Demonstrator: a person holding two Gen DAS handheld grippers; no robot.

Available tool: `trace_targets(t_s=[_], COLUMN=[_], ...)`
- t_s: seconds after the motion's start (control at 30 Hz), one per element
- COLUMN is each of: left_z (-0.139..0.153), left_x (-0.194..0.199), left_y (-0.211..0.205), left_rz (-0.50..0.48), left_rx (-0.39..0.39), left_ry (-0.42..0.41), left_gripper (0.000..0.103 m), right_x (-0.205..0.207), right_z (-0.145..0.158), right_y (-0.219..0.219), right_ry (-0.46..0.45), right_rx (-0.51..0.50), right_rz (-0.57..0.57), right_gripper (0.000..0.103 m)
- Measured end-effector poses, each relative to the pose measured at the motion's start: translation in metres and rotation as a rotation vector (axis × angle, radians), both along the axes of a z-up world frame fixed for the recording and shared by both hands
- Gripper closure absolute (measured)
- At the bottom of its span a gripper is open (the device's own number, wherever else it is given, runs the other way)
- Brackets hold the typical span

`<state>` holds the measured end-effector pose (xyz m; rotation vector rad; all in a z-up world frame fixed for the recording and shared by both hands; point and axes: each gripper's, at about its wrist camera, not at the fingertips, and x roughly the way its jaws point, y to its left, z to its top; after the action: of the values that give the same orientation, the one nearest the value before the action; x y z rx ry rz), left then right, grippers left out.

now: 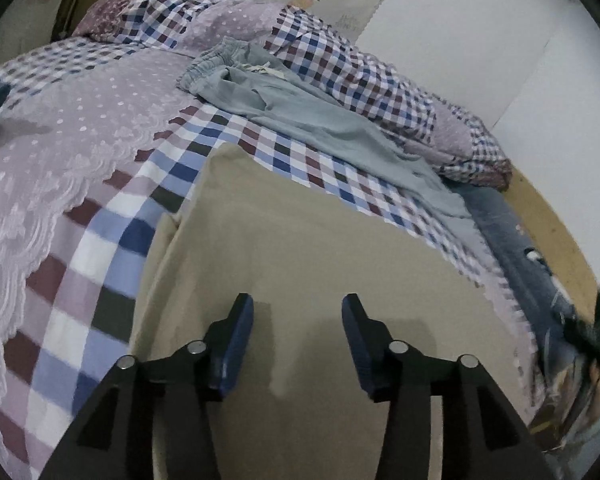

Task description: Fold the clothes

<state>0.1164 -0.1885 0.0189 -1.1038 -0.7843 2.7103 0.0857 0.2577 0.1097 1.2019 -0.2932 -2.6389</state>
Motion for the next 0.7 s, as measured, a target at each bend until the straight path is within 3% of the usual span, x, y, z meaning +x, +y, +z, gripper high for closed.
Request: trace_targets(t_s=[0.17,0.23,0.4,0.53,0.7], left_z=[0.006,0.009,0.009,0.013,0.015], left_x=[0.029,0.041,0.076,0.105,0.140], left_y=[0.004,0.007,0.008,0.008,0.003], left_rz=[0.000,0.003,0.051,0.109,0.175], left_rx=[0.039,0.017,0.058,0.083,0.130], left_ry=[0.027,0.034,0.015,0.007,0.007], left_gripper=[0.044,0.044,0.043,0.043,0.043], right_x=[0.059,0.083,0.142,0.149,0.150], right_z=[-0.020,-0.028,-0.048,-0.064,-0.075], right_y=[0.062,0.087,0.150,0.156,0.151], right_ry=[-0.021,-0.030,-0.051,-0.129,-0.176], right_rx=[-0.155,-0.217,-0.373,-0.434,-0.418], right_rz=[-0.106,-0.148,-0.254,-0.261,-0.248], right_gripper=[0.011,0.011,0.010,0.011,0.011])
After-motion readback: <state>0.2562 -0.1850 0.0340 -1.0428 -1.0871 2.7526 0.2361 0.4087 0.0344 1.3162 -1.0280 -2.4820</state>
